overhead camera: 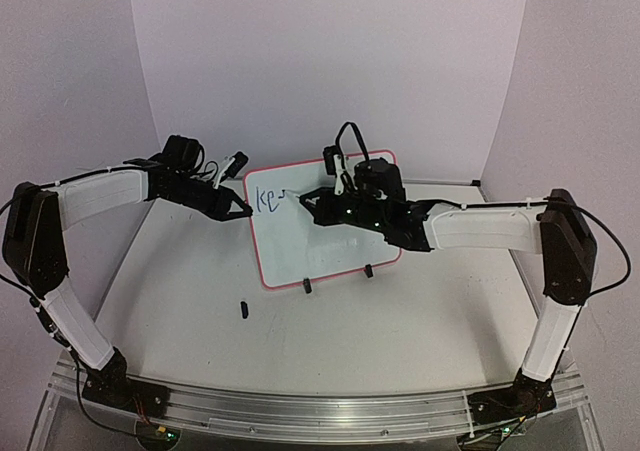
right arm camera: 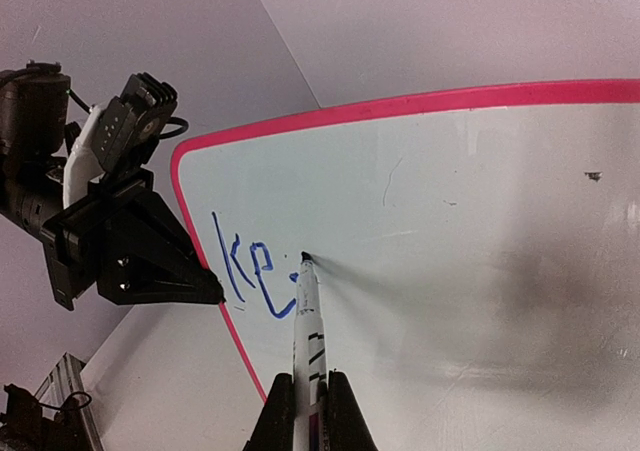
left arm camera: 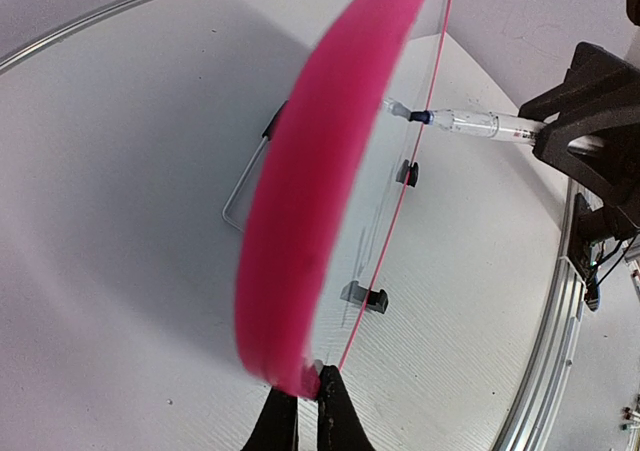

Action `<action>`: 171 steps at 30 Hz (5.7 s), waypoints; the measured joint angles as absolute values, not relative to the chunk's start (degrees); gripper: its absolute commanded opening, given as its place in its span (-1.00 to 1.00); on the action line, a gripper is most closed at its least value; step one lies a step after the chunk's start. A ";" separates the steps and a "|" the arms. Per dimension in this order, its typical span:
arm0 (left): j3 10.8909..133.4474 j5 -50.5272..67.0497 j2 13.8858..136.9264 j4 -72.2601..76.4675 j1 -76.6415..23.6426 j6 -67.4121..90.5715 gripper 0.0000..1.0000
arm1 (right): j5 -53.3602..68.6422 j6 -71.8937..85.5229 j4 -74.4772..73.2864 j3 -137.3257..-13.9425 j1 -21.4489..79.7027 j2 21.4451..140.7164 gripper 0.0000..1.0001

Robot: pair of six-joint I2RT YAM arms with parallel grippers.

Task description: Write a sentence on the whiteboard

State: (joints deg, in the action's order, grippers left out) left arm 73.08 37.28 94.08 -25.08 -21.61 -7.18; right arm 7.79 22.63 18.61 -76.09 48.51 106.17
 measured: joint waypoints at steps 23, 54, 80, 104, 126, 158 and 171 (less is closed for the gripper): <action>73.19 37.23 94.08 -25.45 -21.71 -7.40 -1.00 | 11.16 23.70 18.59 -76.84 48.25 107.37 -1.00; 73.19 36.91 94.08 -25.47 -21.87 -7.49 -1.00 | 9.39 22.68 18.61 -73.21 48.12 102.02 -1.00; 73.52 36.34 94.08 -25.93 -22.13 -7.53 -1.00 | 8.43 22.81 18.59 -73.69 47.55 104.62 -1.00; 73.82 36.23 94.08 -26.50 -22.35 -7.66 -1.00 | 12.21 25.47 22.15 -66.06 47.53 98.89 -1.00; 73.82 36.16 94.08 -26.50 -22.37 -7.68 -1.00 | 7.90 22.98 20.95 -72.86 47.59 104.29 -1.00; 73.87 35.81 94.11 -26.50 -22.48 -7.66 -1.00 | 7.22 22.72 19.92 -70.46 47.62 102.98 -1.00; 73.89 35.75 94.11 -26.52 -22.55 -7.68 -1.00 | 9.85 22.72 19.20 -70.65 47.57 104.07 -1.00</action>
